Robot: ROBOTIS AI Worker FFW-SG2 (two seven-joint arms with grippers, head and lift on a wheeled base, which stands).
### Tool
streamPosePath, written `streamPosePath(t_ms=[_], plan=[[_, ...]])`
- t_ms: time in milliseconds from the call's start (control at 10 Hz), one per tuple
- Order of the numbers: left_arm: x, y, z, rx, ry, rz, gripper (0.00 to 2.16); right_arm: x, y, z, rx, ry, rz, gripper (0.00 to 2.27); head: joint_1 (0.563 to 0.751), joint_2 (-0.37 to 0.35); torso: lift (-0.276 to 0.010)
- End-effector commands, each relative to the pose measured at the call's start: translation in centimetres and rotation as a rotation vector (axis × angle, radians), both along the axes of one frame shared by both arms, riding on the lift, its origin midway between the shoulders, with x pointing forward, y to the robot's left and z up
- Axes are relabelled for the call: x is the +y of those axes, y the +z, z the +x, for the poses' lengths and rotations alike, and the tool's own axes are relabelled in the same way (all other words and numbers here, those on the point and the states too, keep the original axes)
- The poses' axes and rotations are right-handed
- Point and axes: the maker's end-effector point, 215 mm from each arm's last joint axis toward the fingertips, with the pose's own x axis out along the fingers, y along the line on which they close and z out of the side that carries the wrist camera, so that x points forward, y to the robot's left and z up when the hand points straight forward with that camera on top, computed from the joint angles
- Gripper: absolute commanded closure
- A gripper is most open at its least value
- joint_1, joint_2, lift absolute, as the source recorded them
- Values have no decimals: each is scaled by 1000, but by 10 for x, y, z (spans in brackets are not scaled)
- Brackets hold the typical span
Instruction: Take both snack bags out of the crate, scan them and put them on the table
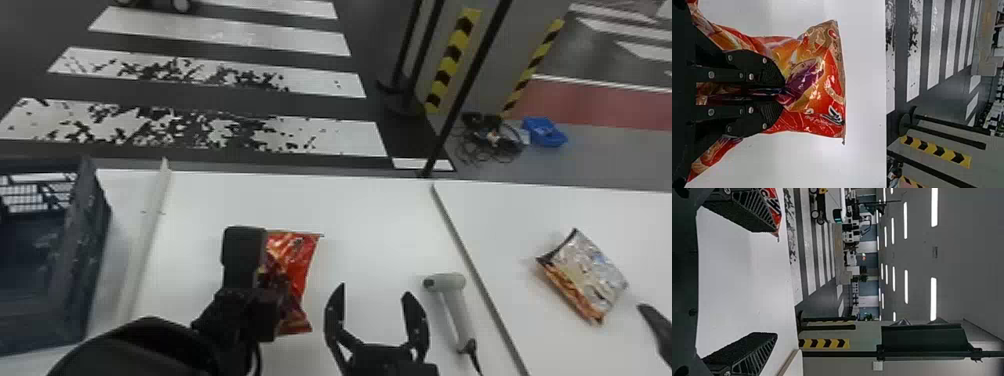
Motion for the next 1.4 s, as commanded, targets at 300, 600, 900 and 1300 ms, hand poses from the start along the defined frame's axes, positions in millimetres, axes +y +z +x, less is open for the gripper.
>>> streamPosePath(t_ms=[300, 600, 900, 1300], plan=[[1, 16, 0, -30, 17, -26, 19, 1, -1, -1, 2, 2, -1, 39, 695, -224, -94], [36, 58, 12, -165, 60, 8, 26, 5, 0, 0, 4, 9, 2, 43, 695, -212, -94], [94, 122, 34, -450, 117, 17, 80, 12, 1, 3, 10, 23, -1, 49, 695, -146, -94], [186, 192, 16, -798, 165, 28, 83, 18, -3, 18, 71, 37, -29, 56, 695, -14, -94]])
